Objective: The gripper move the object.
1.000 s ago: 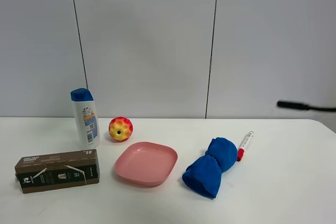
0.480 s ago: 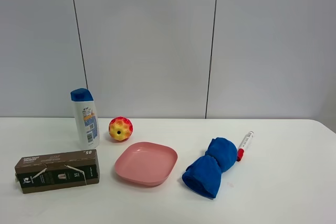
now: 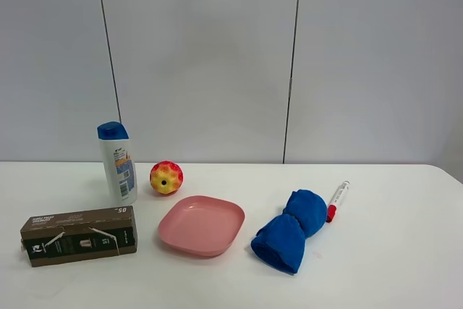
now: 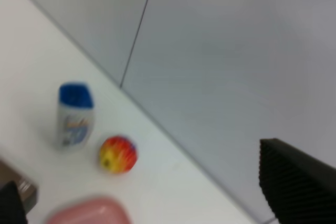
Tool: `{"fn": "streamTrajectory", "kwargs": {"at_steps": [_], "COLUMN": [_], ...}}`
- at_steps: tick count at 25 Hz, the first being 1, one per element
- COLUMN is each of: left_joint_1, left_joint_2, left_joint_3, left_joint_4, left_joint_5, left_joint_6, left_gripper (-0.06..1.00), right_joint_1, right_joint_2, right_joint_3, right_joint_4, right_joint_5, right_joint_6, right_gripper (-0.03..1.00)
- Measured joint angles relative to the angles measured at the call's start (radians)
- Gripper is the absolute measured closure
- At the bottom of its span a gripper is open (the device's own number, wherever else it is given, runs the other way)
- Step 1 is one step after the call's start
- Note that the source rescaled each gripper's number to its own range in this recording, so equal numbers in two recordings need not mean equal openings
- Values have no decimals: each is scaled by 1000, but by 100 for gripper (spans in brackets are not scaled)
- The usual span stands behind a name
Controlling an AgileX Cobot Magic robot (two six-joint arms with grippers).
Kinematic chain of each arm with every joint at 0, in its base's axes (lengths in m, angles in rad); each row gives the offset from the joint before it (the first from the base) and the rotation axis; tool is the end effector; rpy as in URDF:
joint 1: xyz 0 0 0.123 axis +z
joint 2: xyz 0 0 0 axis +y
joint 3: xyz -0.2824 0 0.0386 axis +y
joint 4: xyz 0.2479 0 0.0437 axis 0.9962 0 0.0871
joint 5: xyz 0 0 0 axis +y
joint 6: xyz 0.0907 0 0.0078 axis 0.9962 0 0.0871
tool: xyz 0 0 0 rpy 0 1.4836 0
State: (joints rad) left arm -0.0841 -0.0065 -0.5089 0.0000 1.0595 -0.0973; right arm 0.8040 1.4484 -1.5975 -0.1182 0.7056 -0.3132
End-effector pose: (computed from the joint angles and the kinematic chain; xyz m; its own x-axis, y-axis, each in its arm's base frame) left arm -0.0068 0.0006 0.2797 -0.4457 -0.0599 -0.8932 0.0409 0.9954 -0.0872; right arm 0.2295 0.2281 0.4472 -0.0234 -0.5884 -0.8083 -0.7391 0.5546 -0.3823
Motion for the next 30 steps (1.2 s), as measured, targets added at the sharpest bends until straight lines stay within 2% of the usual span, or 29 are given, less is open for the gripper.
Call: {"fn": "streamTrajectory", "kwargs": {"at_steps": [4,9,14,17,23,30], "left_joint_1": [0,0,0,0,0,0], "left_joint_2": [0,0,0,0,0,0], "left_joint_3": [0,0,0,0,0,0], "left_joint_4": [0,0,0,0,0,0], "left_joint_5": [0,0,0,0,0,0], "left_joint_6": [0,0,0,0,0,0], "left_gripper": [-6,-6,-6,-6,-6,-6], "right_joint_1": [0,-23,-118,-194,-359,-513], "right_joint_2": [-154,-327,-482,-565,-731,-934], "right_joint_3": [280,552,721,795,890,911], "right_joint_4": [1,61,129,133,133,132], "right_joint_5": [-105,-159,-162,-156,-72,108], "right_joint_6": [109,192,195,195,197,202], "right_gripper": [23,23,23,23,23,23]}}
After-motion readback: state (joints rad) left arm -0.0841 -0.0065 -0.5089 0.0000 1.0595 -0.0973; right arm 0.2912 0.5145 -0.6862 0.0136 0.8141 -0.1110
